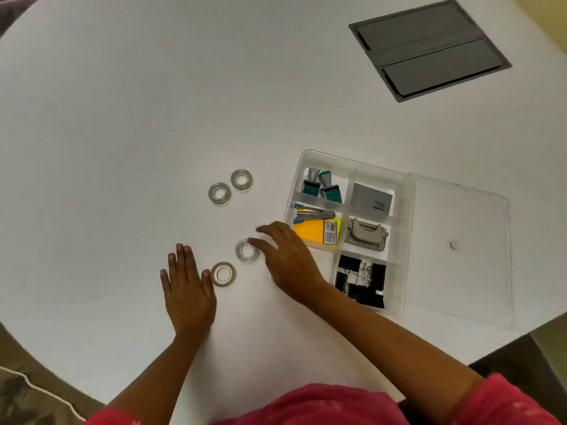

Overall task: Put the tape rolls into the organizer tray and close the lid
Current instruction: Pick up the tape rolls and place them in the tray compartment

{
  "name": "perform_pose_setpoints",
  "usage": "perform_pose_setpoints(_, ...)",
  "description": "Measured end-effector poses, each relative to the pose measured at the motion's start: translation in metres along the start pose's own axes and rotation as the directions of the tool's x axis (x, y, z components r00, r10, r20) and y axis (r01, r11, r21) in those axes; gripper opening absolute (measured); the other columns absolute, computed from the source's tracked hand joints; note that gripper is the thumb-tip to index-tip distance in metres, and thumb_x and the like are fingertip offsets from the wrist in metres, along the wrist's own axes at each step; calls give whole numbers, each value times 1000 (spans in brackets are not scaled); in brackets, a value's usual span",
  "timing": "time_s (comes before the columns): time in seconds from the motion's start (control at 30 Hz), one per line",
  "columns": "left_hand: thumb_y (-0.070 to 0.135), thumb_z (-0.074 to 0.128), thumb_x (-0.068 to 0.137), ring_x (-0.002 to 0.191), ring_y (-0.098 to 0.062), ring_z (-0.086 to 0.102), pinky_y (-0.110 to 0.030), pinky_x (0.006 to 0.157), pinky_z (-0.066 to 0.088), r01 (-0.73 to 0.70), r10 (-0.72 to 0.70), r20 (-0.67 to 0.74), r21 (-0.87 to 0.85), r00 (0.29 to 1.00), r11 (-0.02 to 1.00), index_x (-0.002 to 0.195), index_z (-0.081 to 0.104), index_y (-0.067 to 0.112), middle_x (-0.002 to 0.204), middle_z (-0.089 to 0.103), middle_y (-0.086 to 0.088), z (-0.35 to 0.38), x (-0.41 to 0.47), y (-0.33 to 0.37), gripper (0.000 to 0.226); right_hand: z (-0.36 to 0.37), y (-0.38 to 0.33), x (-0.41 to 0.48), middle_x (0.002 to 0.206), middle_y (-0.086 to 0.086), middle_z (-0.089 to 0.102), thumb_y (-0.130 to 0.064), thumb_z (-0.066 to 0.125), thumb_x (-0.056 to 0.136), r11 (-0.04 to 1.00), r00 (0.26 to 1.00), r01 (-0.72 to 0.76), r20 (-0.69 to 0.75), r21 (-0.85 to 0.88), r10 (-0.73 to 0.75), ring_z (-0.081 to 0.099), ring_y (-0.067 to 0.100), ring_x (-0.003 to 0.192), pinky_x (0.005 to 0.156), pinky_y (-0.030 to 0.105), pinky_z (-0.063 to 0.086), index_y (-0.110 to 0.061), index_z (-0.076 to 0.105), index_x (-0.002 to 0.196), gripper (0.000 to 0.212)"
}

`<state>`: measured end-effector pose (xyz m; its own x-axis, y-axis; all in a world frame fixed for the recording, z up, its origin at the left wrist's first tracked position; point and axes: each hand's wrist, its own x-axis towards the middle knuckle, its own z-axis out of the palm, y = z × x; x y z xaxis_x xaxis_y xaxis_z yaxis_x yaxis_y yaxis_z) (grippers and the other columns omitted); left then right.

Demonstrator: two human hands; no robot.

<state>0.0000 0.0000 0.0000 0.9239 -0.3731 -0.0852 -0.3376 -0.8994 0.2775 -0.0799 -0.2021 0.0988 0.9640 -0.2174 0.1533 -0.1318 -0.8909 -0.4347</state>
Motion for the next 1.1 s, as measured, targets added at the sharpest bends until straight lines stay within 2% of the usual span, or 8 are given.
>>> perform_pose_setpoints(0.1,36,19,98,152,-25,11,-45,124,11,22,-22,-4,15,1000,1000,154,11,13,164,15,-7,-3,2,0,61,12,-20,17,143,24,43,12,69,75,999,989,15,149,-41,-9,40,40,131,99,43,46,2,59,119,47)
perform_pose_setpoints(0.2,36,17,98,152,-24,11,-44,124,10,24,-24,1,17,1000,1000,154,11,14,164,14,-6,0,2,-1,61,32,-35,30,154,22,22,-4,73,79,969,939,14,336,-248,73,24,39,140,109,40,36,-4,35,139,71)
perform_pose_setpoints(0.27,36,17,98,153,-24,10,-44,124,9,28,-28,-2,16,1000,999,155,11,14,164,13,-6,1,2,-2,61,39,-40,35,153,23,22,-7,75,78,948,896,-45,406,-316,179,30,41,135,105,39,40,-4,32,139,75)
perform_pose_setpoints(0.43,34,19,98,153,-23,9,-43,124,8,31,-32,6,8,999,999,155,11,13,164,12,-6,-1,2,-1,61,45,-46,38,117,15,56,-6,70,82,940,900,-51,393,-338,190,57,26,101,77,30,53,-2,51,118,41)
perform_pose_setpoints(0.63,33,17,99,153,-23,7,-42,125,6,34,-34,15,0,999,999,155,10,13,164,11,-5,0,2,-3,60,12,-49,28,123,19,54,4,68,80,981,953,-92,270,-170,136,55,30,104,73,33,55,-1,45,129,55)
perform_pose_setpoints(0.8,31,18,100,153,-23,10,-42,124,7,30,-30,-3,-25,1000,999,155,13,12,164,13,-5,-1,1,-2,58,-37,-38,-7,118,19,60,7,78,68,970,969,-243,48,-32,244,59,31,101,65,33,58,-4,55,124,61)
perform_pose_setpoints(0.93,30,19,99,153,-23,10,-42,124,7,28,-28,-1,-36,1000,999,154,13,11,164,13,-5,-1,1,-2,58,-57,-11,-34,108,18,65,-3,84,63,934,933,-341,79,-109,350,62,32,96,69,36,57,-3,60,115,58)
perform_pose_setpoints(1.1,30,18,100,152,-24,12,-43,124,8,19,-20,-11,-38,1000,999,154,15,10,164,15,-7,-3,0,-1,58,-58,13,-47,97,14,71,2,84,58,918,912,-290,212,-270,351,62,32,89,69,37,53,-3,67,103,48)
